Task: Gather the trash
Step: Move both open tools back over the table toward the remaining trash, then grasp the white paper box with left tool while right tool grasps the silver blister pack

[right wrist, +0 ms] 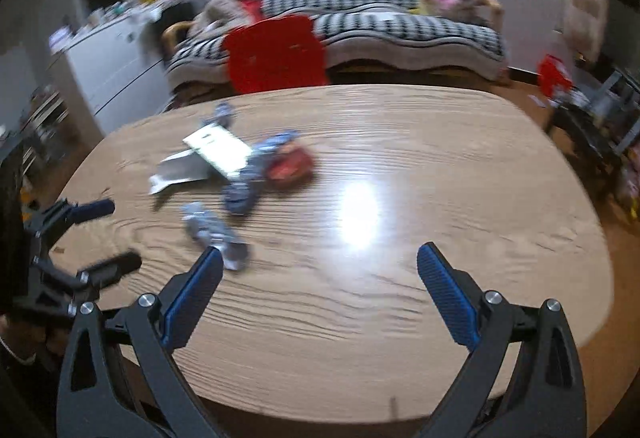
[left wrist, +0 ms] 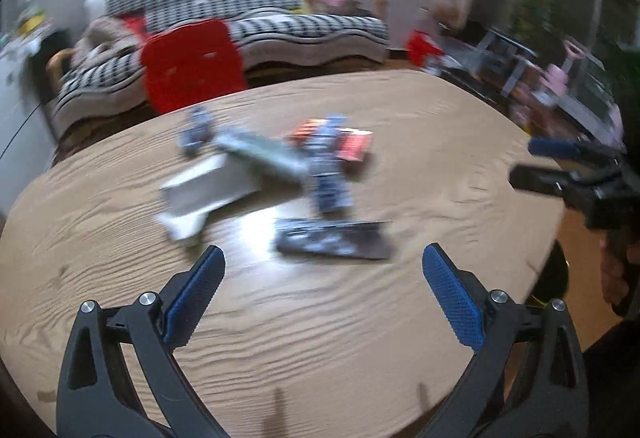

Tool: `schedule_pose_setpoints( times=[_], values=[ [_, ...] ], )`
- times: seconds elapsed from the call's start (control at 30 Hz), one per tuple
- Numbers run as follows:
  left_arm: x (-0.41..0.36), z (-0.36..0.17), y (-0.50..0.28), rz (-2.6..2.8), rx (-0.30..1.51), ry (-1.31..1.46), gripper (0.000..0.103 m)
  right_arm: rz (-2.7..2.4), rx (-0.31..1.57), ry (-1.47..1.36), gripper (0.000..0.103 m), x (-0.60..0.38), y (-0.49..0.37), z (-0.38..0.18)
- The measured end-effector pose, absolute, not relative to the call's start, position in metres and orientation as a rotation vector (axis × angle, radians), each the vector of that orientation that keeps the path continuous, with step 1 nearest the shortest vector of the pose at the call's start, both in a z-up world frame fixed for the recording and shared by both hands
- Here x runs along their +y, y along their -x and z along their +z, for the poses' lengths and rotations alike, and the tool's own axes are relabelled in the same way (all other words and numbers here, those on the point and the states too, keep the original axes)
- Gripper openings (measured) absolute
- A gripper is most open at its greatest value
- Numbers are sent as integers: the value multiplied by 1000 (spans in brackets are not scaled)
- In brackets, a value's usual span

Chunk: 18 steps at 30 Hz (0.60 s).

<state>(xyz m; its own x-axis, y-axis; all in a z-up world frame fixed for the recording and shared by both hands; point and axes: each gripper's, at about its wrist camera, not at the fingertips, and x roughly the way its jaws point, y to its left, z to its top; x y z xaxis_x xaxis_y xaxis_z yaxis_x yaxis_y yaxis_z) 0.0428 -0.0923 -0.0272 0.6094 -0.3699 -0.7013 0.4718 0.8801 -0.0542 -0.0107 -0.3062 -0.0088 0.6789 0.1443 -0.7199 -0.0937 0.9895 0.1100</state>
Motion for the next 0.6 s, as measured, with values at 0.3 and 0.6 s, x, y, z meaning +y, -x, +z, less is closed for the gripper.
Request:
schedule_pose_setpoints(
  times=[0.3, 0.6],
  values=[
    [-27, -27, -70, -380, 779, -86, 96, 251, 873, 50, 94, -234, -23, -38],
    [-39, -50, -135, -407, 800, -153, 96, 272, 988, 81, 86, -233, -56, -84]
  ],
)
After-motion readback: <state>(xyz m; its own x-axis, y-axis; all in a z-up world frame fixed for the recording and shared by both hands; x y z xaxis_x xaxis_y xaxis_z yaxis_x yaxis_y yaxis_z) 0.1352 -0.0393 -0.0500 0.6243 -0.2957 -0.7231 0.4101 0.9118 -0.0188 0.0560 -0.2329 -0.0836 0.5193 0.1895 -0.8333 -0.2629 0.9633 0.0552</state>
